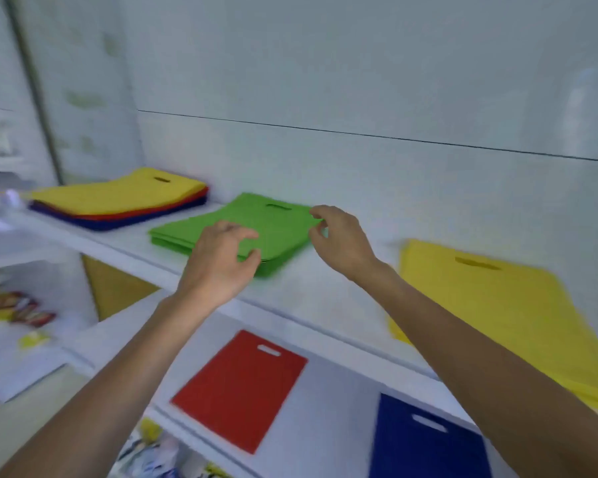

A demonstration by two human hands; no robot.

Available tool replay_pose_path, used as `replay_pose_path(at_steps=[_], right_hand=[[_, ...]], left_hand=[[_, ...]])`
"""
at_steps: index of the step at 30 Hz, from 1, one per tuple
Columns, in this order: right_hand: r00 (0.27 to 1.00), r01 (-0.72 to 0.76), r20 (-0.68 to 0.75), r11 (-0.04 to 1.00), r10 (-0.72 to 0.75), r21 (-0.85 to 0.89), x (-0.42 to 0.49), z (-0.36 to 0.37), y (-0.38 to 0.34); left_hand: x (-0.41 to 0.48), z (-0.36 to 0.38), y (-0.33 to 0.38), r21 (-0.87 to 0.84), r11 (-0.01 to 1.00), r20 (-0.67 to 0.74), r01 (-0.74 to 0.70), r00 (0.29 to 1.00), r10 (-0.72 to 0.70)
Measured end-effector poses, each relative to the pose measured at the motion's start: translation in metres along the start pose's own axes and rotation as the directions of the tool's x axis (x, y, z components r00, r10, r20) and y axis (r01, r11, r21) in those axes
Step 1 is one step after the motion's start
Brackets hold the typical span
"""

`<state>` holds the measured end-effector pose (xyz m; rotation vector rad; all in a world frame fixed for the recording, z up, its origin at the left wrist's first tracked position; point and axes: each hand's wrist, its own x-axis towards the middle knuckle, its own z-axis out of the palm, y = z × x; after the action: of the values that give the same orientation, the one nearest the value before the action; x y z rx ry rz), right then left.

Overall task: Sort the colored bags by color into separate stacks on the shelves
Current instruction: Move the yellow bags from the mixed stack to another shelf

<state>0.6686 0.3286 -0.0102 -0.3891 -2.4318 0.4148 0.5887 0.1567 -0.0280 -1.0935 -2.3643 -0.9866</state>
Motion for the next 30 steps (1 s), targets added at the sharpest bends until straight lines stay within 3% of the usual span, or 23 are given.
replay_pose_path(at_steps=[5,13,30], right_hand=[[0.982,0.154,0.079,0.971,-0.170,0.181,0.038,0.082,-0.105],[0.983,0.135,0.071,0.935,-0.167,0.327,0.088,0.180,-0.215],[0.995,0.086,0.036,0.976,-0.095,0.199,0.261,0.280,-0.258]], left_hand=[[-0.016,-0.078,-0.109,0.078,0.979,-0.098,0.187,0.979,-0.179],[-0.004,-0.151,-0.245,0.079,0.983,-0.004,0.165,0.986,-0.165],[0.139,-0.146,-0.409,-0.088,0.993,0.032,0.081,0.996,-0.078]])
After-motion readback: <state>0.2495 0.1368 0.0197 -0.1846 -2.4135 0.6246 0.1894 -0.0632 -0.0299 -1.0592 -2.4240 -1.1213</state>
